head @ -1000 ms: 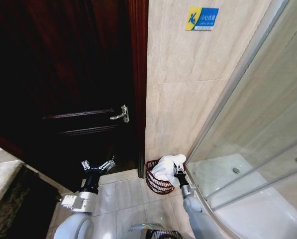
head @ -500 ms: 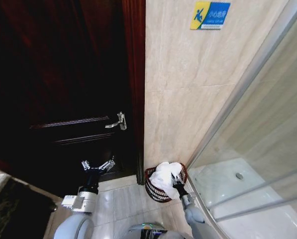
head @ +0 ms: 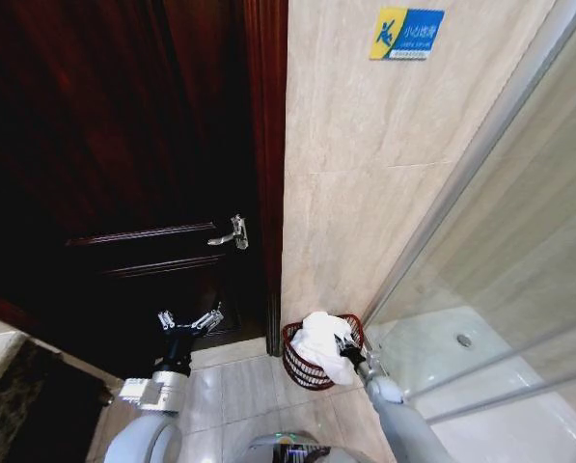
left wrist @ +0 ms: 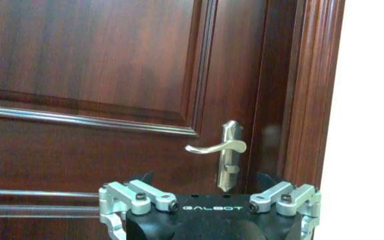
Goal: Discard the used towel into the hamper.
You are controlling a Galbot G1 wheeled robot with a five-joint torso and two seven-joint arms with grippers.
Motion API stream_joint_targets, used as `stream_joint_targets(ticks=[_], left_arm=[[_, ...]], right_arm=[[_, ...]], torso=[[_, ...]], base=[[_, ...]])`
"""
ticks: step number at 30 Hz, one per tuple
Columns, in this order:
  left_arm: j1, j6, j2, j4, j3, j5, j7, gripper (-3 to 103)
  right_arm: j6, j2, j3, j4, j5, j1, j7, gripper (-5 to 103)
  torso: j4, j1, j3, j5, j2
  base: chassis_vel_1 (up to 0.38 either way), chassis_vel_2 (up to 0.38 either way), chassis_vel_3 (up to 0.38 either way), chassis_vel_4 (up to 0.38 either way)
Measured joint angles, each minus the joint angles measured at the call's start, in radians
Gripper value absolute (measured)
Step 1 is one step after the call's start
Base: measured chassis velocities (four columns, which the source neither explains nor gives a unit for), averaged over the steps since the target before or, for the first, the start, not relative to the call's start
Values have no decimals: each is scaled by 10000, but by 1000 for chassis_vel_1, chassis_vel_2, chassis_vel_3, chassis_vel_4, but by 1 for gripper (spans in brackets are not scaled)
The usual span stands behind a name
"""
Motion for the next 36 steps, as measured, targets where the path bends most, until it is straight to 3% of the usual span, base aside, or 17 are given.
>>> stream_joint_targets(ticks=[12, 20, 27, 31, 36], left_arm=[[0, 0, 0, 0, 0, -1, 0, 100], [0, 0, 0, 0, 0, 0, 0, 100], [0, 0, 0, 0, 0, 0, 0, 100], [0, 0, 0, 0, 0, 0, 0, 100], [0, 0, 0, 0, 0, 0, 0, 100]], right_arm=[[229, 80, -691, -2105, -1207, 1660, -181, 13], [640, 573, -622, -4302, -2327, 3188, -369, 13], [658, 560, -429, -5372, -4022, 3845, -382, 13], [764, 479, -259, -5864, -5152, 3991, 31, 13], [773, 413, -222, -5876, -5630, 3932, 395, 13]], torso=[[-1, -2, 0, -1, -2], [2, -1, 1, -2, -2], [1, -2, 0, 1, -2], [0, -1, 0, 0, -2], [0, -2, 0, 2, -2]], base=[[0, 0, 0, 0], [0, 0, 0, 0], [0, 0, 0, 0], [0, 0, 0, 0], [0, 0, 0, 0]])
